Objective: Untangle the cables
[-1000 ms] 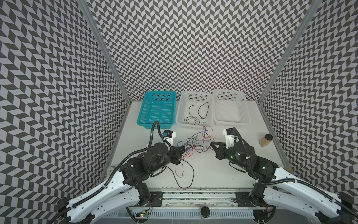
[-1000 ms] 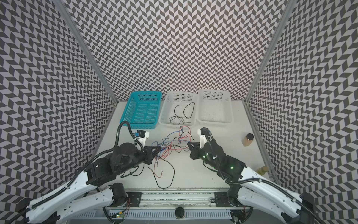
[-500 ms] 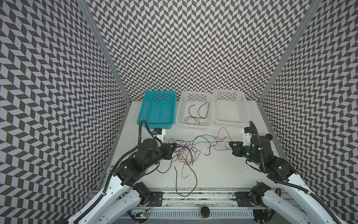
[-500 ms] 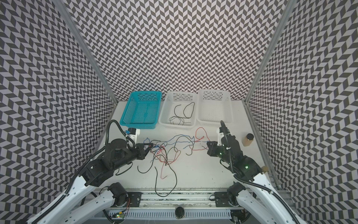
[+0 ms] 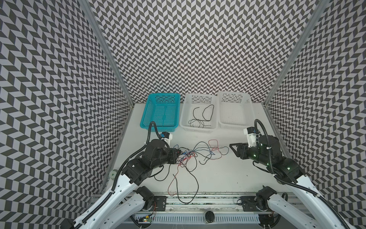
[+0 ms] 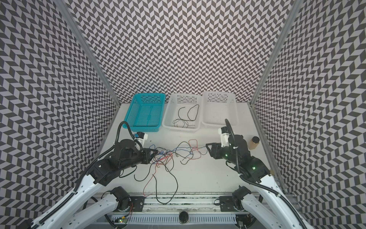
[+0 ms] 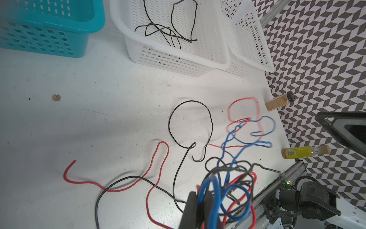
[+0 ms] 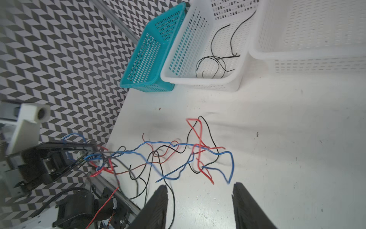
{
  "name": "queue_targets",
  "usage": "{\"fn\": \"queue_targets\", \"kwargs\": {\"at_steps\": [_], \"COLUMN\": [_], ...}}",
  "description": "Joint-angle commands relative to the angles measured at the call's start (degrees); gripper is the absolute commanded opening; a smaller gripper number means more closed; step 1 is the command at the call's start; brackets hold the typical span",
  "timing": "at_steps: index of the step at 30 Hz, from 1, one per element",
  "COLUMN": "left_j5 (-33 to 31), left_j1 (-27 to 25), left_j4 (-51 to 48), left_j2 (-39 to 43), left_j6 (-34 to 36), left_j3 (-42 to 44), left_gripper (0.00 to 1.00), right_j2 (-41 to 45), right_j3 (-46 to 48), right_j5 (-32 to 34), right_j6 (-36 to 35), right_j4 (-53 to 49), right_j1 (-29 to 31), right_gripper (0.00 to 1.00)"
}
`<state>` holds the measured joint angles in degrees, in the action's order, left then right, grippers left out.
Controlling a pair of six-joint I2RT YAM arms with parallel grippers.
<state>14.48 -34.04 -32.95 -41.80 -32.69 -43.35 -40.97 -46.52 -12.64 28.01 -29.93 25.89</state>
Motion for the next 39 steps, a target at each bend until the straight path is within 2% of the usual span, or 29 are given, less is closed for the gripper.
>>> {"fn": "queue_targets", "kwargs": {"at_steps": [1,3,7,10,14,18,23,26,29,34,37,39], "left_j5": [3.29,3.8,4.24,4.27,1.91,1.3,1.22,0.58,-0.02,-1.58,-1.95,-2.35], "left_j1": [0.21,-0.01,-0.91,-1.77,-2.26,-2.34,-3.03,-3.4,-3.4,-3.4,-3.4,-3.4], "left_j4": [3.95,4.34,4.72,4.91,5.07,6.84,8.82,8.59,7.88,7.05,5.96,5.38], "left_j2": [-0.27,-1.4,-3.17,-3.89,-2.85,-1.63,-0.6,0.29,1.12,3.54,4.01,4.23], "left_j6": [0.99,1.15,1.78,2.25,1.57,-0.28,-1.44,-1.37,-1.37,-1.32,-1.15,-1.17], "left_j3": [-0.16,-1.05,-2.49,-3.04,-2.83,-1.87,-1.36,-1.42,-1.37,-1.25,-1.48,-1.62], "left_gripper": [0.0,0.0,0.0,0.0,0.0,0.0,0.0,0.0,0.0,0.0,0.0,0.0], "right_j2": [0.25,-2.54,-10.41,-15.23,-20.38,-25.64,-29.36,-29.69,-28.88,-26.73,-23.86,-21.38], "right_j3": [-0.97,-2.56,-5.78,-6.45,-5.32,-3.52,-3.66,-3.91,-3.96,-2.57,-0.2,1.29], "right_j5": [-4.6,-3.21,7.24,12.26,7.11,5.72,14.67,19.11,22.75,33.12,37.58,37.19], "right_j6": [0.32,-2.02,-11.1,-12.36,-8.87,-2.09,1.29,1.68,1.21,3.24,3.54,3.68], "right_j4": [8.96,10.38,10.6,13.76,20.3,26.85,25.24,23.83,22.37,17.65,16.67,15.94], "right_j1": [4.94,10.71,25.62,31.2,31.54,31.96,33.16,33.09,33.09,32.92,32.29,30.94], "right_gripper": [0.59,0.6,0.6,0.6,0.56,0.52,0.46,0.35,0.24,0.06,0.01,0.0]}}
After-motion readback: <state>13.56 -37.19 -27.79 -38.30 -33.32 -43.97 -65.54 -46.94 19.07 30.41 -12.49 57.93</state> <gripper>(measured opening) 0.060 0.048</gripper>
